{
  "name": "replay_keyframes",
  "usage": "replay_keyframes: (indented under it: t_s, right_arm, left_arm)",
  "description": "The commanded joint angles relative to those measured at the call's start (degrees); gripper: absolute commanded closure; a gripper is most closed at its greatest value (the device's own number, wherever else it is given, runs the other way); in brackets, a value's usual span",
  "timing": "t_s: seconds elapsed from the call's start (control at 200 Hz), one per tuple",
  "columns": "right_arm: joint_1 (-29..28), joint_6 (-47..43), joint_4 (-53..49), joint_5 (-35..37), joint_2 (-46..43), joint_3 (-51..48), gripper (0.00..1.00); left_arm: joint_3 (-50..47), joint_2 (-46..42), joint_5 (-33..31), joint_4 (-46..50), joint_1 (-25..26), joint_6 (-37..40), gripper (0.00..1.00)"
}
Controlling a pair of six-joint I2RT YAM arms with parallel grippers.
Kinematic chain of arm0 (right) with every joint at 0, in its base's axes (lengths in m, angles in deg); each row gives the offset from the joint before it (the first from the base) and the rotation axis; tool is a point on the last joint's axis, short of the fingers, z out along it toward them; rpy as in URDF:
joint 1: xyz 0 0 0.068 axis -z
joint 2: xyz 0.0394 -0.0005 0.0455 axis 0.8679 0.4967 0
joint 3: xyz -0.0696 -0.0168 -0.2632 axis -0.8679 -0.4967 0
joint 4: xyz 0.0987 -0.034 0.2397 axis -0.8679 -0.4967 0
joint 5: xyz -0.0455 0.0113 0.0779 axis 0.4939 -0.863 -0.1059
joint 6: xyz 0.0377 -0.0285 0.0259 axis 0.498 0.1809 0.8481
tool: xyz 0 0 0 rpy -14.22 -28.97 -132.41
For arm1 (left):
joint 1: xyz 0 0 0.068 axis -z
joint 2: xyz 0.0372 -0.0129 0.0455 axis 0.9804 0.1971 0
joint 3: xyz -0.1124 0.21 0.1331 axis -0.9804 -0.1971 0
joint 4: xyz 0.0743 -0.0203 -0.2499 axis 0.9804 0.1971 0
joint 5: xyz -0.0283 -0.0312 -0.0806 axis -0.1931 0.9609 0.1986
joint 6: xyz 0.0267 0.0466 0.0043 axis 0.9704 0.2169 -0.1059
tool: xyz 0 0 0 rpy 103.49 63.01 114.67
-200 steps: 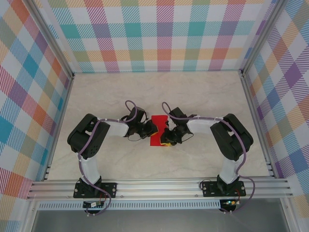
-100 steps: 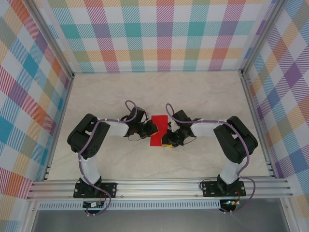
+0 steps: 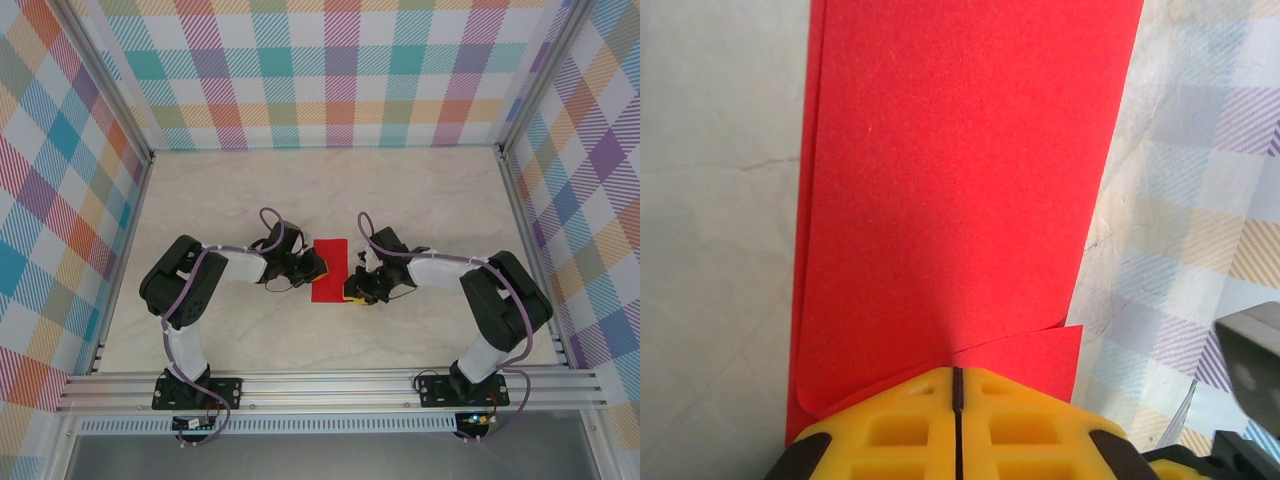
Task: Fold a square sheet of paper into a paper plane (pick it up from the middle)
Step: Fold the triangle a second time at the center of the table.
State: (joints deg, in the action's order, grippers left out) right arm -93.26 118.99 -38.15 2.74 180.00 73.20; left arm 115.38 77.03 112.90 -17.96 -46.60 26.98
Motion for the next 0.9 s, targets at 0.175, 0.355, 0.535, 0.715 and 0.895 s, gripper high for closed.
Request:
replay_keyframes:
  t_s: [0.175,0.355,0.535,0.715,0.895]
  right_arm:
    - [-2.0,0.2,0.3,-1.4,6.9,7.2,0.80]
    - [-1.8,-2.0,-5.3,4.2,10.0,8.1,0.81]
    - [-0.9,-1.5,-3.2,3.6,9.8,2.6,0.81]
    - [-0.9,-1.0,-0.8,0.7,7.3,-0.1,0.80]
    - [-0.9,-1.6,-0.8,-0.3,5.0,-1.9,0.79]
  left_arm:
    - [-0.5,1.8,-2.0,6.1,1.0,1.5,0.93]
    - [-0.7,1.8,-2.1,6.1,1.0,1.5,0.93]
    - [-0.8,1.8,-2.4,6.3,1.0,1.8,0.93]
    - [-0.9,1.9,-2.6,6.3,1.0,1.8,0.93]
    - [-0.9,2.2,-3.0,6.6,1.0,1.7,0.94]
